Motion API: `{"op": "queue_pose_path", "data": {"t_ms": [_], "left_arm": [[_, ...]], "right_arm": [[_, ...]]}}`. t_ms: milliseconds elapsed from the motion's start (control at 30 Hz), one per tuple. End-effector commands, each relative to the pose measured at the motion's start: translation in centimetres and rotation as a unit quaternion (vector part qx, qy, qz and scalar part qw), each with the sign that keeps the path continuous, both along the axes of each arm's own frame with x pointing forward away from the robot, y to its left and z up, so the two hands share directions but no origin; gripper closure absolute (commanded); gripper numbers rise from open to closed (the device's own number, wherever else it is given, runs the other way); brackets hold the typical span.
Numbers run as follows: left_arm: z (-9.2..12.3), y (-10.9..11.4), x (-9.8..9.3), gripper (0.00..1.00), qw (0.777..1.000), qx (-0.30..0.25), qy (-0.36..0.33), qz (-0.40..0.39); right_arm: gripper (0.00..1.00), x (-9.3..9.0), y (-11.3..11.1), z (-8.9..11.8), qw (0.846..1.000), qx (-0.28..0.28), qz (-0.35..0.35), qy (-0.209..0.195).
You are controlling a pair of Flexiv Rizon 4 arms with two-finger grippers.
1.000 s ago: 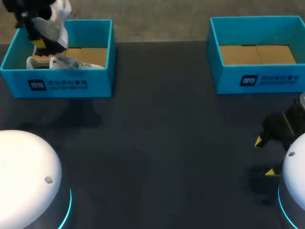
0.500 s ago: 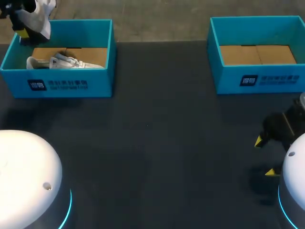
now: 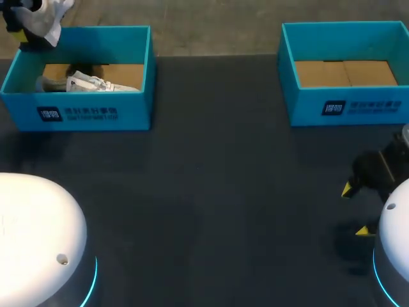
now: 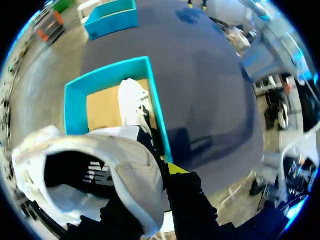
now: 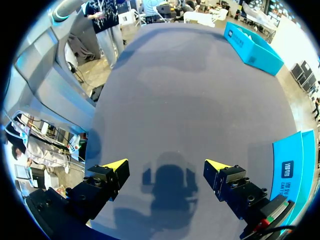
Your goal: Take the shoe out of the shoebox, open the shoe tongue, remove and reinsert the insole, then place the shoe into the shoebox
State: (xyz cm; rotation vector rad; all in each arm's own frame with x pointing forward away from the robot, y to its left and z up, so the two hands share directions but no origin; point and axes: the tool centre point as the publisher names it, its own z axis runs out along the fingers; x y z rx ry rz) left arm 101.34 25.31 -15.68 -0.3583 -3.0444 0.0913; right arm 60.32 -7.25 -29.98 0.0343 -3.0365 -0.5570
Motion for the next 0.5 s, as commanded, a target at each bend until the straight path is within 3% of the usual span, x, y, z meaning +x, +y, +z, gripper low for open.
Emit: {"op": "queue_pose_path", "data": {"t_ms": [33, 133, 500], "left_arm": [[0.22, 0.69, 0.43, 1.00, 0.995, 0.025, 0.010, -0.095], [0.50, 1.36, -0.37, 1.00, 0.983, 0.049, 0.007, -0.176], [0.50, 1.36, -0.37, 1.00, 0.983, 0.049, 0.007, -0.176]], "right_arm": [[0.00, -0.16, 0.02, -0.05, 1.000, -0.001, -0.001, -0.002], [0.00, -0.16, 0.02, -0.05, 1.000, -0.001, -0.001, -0.002], [0.00, -0.16, 0.02, -0.05, 1.000, -0.001, -0.001, -0.002]]}}
